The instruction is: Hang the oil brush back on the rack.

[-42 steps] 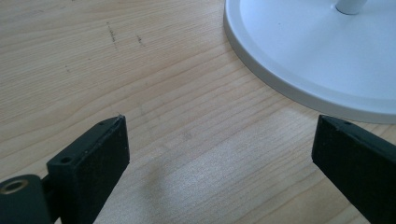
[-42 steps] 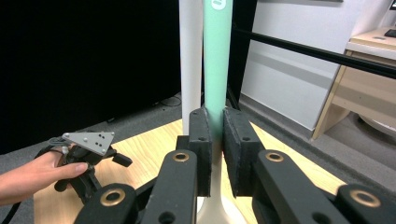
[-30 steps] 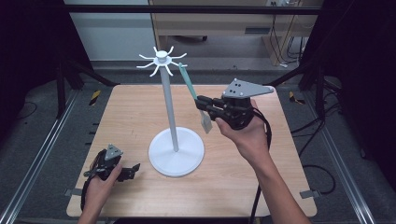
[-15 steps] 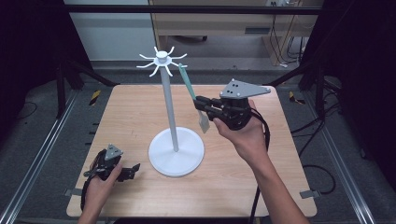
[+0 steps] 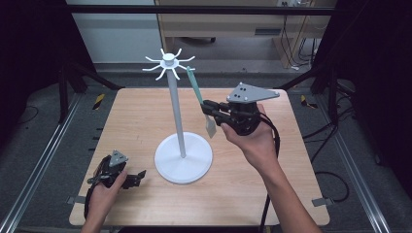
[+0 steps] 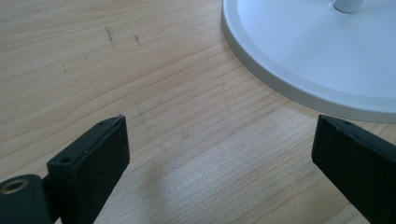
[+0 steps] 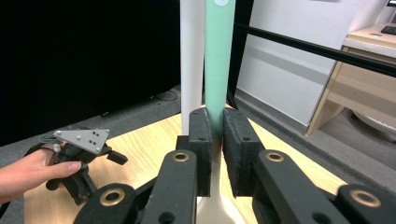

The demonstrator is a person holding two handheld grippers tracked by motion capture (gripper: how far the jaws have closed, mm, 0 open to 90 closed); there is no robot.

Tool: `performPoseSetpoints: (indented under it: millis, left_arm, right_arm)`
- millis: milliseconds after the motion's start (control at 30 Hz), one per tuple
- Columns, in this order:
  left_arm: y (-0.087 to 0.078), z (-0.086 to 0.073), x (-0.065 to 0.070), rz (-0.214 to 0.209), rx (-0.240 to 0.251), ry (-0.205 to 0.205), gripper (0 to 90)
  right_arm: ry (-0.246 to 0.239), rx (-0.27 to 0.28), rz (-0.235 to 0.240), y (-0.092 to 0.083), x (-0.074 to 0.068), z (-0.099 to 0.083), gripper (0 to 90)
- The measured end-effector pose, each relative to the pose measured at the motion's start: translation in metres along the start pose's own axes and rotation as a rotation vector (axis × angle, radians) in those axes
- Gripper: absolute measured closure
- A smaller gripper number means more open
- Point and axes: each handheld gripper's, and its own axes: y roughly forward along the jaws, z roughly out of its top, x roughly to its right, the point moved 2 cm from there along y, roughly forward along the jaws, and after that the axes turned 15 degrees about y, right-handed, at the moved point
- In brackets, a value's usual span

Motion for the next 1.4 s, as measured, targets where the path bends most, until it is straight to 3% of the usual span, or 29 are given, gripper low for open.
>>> performPoseSetpoints:
  millis: [600,933,1400]
  left_arm:
    - [0.0,0.0,0.001,-0.003,-0.001,0.0,3.9]
    - [0.001,0.0,0.001,-0.004,-0.004,0.003,4.0]
    - [0.001,0.0,0.001,-0.004,-0.004,0.004,4.0]
  right_arm:
    - [-0.001,-0.023,-0.007,0.001,0.001,-0.002,84.7]
    - [-0.005,-0.034,-0.04,-0.008,0.008,-0.005,84.1]
    - [-0.003,-0.051,-0.082,-0.016,0.015,-0.01,75.2]
